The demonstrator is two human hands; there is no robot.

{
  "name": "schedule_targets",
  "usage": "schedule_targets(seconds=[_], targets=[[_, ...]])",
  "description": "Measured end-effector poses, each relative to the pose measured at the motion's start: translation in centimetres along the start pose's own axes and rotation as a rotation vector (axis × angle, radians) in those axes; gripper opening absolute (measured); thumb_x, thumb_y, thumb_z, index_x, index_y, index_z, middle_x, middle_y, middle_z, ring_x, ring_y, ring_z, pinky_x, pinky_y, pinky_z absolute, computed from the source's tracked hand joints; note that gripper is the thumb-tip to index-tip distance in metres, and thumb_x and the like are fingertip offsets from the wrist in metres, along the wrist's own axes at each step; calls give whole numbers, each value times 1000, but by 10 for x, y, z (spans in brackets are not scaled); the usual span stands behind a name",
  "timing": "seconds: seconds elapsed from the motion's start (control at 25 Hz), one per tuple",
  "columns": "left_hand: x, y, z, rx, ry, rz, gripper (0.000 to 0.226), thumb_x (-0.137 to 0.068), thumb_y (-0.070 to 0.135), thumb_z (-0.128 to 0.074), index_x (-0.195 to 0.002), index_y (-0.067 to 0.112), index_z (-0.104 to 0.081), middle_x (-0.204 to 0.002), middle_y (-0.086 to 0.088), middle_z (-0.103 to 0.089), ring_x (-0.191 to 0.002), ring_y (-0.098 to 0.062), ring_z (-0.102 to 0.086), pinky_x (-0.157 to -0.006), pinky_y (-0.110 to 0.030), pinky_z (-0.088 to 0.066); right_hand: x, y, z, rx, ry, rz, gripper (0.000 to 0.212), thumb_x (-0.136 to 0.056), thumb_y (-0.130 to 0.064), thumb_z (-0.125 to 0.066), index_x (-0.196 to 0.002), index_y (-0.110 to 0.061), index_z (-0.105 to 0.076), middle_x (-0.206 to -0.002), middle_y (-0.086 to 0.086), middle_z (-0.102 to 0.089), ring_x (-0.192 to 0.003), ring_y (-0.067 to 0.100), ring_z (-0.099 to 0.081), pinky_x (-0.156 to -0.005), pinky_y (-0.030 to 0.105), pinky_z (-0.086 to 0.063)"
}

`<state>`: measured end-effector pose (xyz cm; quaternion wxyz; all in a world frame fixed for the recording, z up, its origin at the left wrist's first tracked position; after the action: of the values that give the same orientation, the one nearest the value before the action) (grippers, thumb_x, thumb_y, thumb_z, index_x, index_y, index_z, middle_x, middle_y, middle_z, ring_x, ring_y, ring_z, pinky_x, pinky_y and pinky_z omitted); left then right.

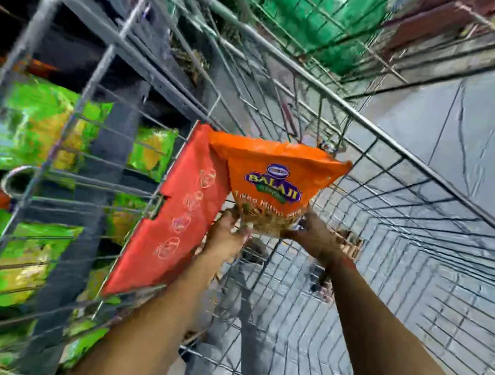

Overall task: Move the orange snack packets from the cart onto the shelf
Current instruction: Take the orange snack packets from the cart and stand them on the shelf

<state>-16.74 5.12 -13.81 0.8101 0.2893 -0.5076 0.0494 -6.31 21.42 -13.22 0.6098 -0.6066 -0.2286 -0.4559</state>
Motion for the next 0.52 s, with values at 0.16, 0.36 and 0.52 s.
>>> schedule_targets(seconds=[0.16, 0.36, 0.52], targets=[[2, -7, -1, -33, 8, -36, 33, -80, 25, -67, -107, 7, -59, -110, -24, -70, -103, -40, -65, -81, -36, -46, 15, 2, 1, -88, 8, 53, 63, -82, -2, -69, -131, -34, -46, -124, 1, -57, -120, 25, -52, -102, 46, -45], [66, 35, 20, -250, -3, -191, 36, -88, 36, -63, -108, 6, -65, -100, -11, -72, -87, -24, -64, -65, -28, -39, 70, -13, 9, -211, 34, 152, 74, -79, -3, -76, -143, -20, -43, -130, 7, -62, -114, 23, -60, -78, 22, -51], [152, 79, 71, -228, 63, -380, 32, -87, 23, -66, -105, -3, -61, -97, -22, -66, -86, -22, -65, -59, -21, -41, 144, -67, 5, -270, 102, 356, 61, -80, 4, -72, -135, -10, -50, -122, 14, -66, -105, 27, -63, -68, 14, -56]])
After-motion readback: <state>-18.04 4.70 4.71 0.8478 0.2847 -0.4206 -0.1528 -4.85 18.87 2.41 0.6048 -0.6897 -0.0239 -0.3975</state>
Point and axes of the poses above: each hand's wrist, its own x-axis away from the middle knuckle, its own z-axis out of the back of the hand, y = z × x, the point moved 10 cm from there along -x, towards the middle knuckle
